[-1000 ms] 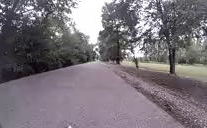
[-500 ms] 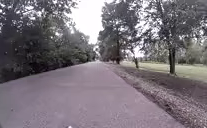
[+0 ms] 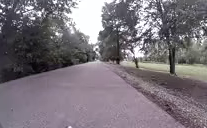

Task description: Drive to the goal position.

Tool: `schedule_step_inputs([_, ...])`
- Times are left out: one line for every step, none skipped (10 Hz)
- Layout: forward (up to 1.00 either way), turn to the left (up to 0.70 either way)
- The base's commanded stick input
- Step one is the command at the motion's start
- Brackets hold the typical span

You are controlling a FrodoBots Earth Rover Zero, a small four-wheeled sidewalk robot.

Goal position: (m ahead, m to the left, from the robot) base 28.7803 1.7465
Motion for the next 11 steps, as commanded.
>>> schedule_step_inputs([0.06, 0.01])
schedule_step_inputs([0.06, 0.01])
schedule_step_inputs([0.06, 0.01])
schedule_step_inputs([0.06, 0.01])
schedule_step_inputs([0.06, 0.01])
schedule_step_inputs([0.06, 0.01])
schedule_step_inputs([0.06, 0.01])
schedule_step_inputs([0.06, 0.01])
schedule_step_inputs([0.06, 0.01])
schedule_step_inputs([0.06, 0.01])
schedule_step_inputs([0.06, 0.01])
